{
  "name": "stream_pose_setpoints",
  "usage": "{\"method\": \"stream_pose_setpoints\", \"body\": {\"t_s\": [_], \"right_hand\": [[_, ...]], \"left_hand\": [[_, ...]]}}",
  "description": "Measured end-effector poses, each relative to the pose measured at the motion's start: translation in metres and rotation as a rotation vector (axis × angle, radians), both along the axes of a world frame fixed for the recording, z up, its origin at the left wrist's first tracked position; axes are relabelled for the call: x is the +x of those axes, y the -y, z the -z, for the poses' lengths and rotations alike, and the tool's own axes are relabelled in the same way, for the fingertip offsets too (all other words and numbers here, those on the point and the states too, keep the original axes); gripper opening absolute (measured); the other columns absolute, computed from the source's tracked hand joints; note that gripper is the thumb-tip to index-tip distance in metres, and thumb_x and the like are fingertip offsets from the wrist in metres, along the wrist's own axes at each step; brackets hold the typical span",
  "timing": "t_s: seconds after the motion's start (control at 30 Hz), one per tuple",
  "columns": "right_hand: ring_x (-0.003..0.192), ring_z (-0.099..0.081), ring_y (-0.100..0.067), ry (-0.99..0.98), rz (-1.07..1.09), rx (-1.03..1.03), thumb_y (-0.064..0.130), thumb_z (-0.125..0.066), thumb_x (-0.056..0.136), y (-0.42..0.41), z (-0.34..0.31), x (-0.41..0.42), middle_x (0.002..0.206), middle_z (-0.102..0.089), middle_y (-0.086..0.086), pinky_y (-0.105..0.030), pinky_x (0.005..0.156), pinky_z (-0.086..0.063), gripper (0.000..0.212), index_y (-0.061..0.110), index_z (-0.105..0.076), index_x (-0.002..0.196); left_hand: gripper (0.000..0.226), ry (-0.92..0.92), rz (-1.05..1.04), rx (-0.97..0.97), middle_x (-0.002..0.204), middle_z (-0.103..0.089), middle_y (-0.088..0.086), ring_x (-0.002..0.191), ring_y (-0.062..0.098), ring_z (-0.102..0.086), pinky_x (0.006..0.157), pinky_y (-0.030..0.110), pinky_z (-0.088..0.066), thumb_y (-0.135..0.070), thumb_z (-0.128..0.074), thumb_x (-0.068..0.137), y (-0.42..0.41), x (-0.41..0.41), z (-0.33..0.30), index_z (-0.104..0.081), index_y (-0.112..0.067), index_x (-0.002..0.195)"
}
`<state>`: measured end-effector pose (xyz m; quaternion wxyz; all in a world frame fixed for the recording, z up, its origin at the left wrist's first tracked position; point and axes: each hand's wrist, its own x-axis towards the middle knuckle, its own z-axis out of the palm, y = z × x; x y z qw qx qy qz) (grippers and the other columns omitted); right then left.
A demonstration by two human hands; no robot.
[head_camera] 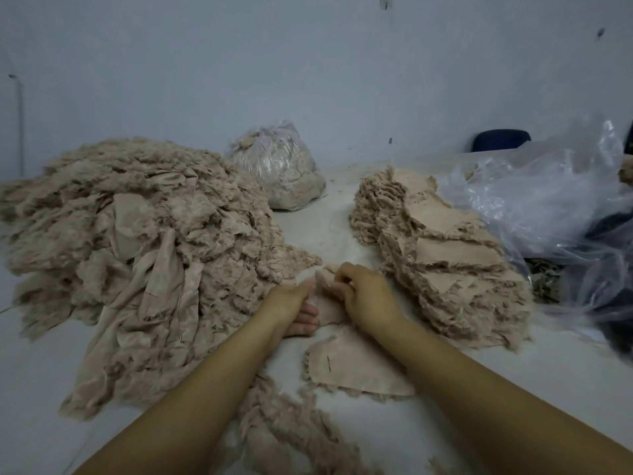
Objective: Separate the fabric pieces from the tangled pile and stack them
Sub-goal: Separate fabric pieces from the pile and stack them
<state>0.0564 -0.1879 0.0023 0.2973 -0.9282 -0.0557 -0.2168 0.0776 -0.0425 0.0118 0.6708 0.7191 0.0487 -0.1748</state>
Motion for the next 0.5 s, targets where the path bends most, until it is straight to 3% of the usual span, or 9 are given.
{"method": "stream_pose_setpoints", "body": {"t_s": [0.1,0.17,0.23,0.3,0.4,0.5], "right_hand": [[0.073,-0.056,-0.016,0.119,-0.288,0.078,0.006,-0.057,0.092,-0.003,-0.011,-0.016,0.080,-0.062,-0.002,-0.025,0.073,-0.046,0.008,0.004,-0.062,0.087],[0.079,-0.057,-0.015,0.109,-0.402,0.003,0.006,-0.058,0.093,0.001,-0.012,-0.027,0.087,-0.064,-0.005,-0.018,0.075,-0.043,0.008,0.003,-0.064,0.090],[0.084,-0.059,-0.017,0.095,-0.423,-0.013,0.007,-0.059,0.093,0.009,-0.010,-0.033,0.091,-0.066,-0.007,-0.019,0.078,-0.043,0.009,0.002,-0.065,0.090],[0.088,-0.061,-0.015,0.065,-0.389,0.046,0.010,-0.062,0.091,0.017,-0.007,-0.041,0.093,-0.068,-0.005,-0.019,0.082,-0.046,0.009,0.003,-0.068,0.090],[0.077,-0.061,-0.008,0.043,-0.240,0.272,0.019,-0.068,0.088,0.019,-0.001,-0.050,0.082,-0.068,0.006,-0.016,0.074,-0.047,0.008,0.013,-0.071,0.084],[0.067,-0.057,0.003,0.015,-0.094,0.467,0.014,-0.075,0.081,0.019,0.001,-0.056,0.077,-0.066,0.010,-0.009,0.067,-0.044,0.010,0.022,-0.071,0.077]], "left_hand": [[0.048,-0.186,0.070,-0.300,0.095,-0.067,0.024,0.075,0.031,-0.070,0.057,0.036,-0.059,-0.050,-0.054,0.090,-0.004,0.004,-0.007,-0.054,-0.006,0.109],[0.031,-0.211,0.057,-0.451,0.083,-0.071,0.019,0.066,0.027,-0.071,0.053,0.036,-0.058,-0.031,-0.056,0.092,-0.005,0.005,-0.010,-0.060,-0.002,0.102],[0.017,-0.136,-0.024,-0.466,0.078,-0.069,0.017,0.064,0.025,-0.068,0.047,0.030,-0.056,-0.007,-0.050,0.094,-0.003,0.005,-0.010,-0.057,0.006,0.102],[0.017,-0.065,-0.093,-0.490,0.087,-0.063,0.019,0.072,0.025,-0.064,0.051,0.028,-0.056,0.004,-0.045,0.094,-0.004,0.002,-0.009,-0.053,0.007,0.109],[0.012,-0.038,-0.041,-0.460,0.081,-0.067,0.017,0.062,0.022,-0.068,0.048,0.031,-0.057,-0.001,-0.048,0.095,-0.006,-0.009,-0.008,-0.059,0.002,0.096],[0.008,0.027,0.032,-0.277,0.080,-0.067,0.013,0.064,0.022,-0.067,0.046,0.032,-0.056,-0.007,-0.054,0.094,-0.005,-0.022,-0.008,-0.061,-0.005,0.092]]}}
